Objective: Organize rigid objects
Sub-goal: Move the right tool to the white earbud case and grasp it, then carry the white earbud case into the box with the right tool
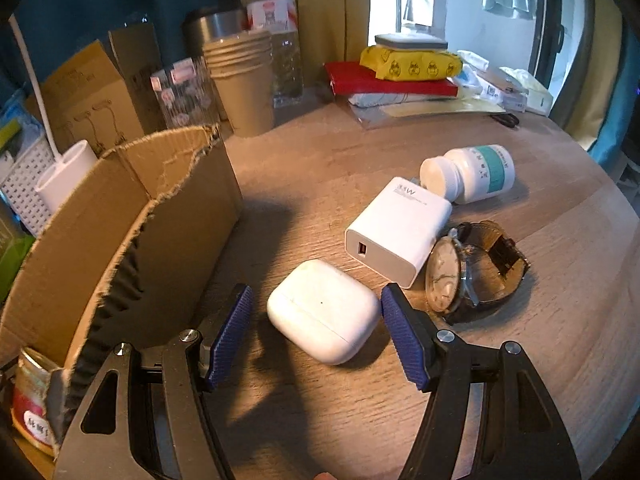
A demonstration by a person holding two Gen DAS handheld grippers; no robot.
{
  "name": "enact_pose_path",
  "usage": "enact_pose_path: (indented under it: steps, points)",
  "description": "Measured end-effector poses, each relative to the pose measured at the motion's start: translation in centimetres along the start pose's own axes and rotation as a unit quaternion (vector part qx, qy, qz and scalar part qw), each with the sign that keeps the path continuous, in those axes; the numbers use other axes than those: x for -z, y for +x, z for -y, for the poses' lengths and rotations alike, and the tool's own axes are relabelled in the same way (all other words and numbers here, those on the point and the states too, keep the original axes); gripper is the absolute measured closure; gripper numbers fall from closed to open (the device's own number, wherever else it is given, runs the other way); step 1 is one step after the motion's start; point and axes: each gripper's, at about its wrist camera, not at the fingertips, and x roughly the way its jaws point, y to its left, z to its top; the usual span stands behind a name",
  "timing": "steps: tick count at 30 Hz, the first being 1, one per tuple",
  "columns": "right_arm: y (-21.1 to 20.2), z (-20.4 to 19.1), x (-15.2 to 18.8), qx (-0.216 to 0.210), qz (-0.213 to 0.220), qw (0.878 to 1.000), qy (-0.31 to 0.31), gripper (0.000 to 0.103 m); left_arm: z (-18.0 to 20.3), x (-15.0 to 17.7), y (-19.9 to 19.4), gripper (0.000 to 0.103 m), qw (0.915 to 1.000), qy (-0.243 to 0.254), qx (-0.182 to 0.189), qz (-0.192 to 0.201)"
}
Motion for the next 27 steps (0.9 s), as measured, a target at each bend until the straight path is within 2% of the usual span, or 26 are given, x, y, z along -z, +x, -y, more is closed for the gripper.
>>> enact_pose_path:
  steps: [5,7,27]
  points:
    - [0.3,0.4,0.0,0.006,-0.004,1.000,0.008,0.034,0.0,0.0,0.0,0.096,1.0000,0.000,0.000,0.000]
    - [0.2,0.6,-0.1,0.006,-0.003,1.000,0.011,0.041,0.0,0.0,0.0,0.096,1.0000,0.000,0.000,0.000]
    - [-4.6,1.3,1.4,-0.003,0.027,0.999,0.024,0.041,0.0,0.0,0.1,0.096,1.0000,0.004,-0.002,0.000]
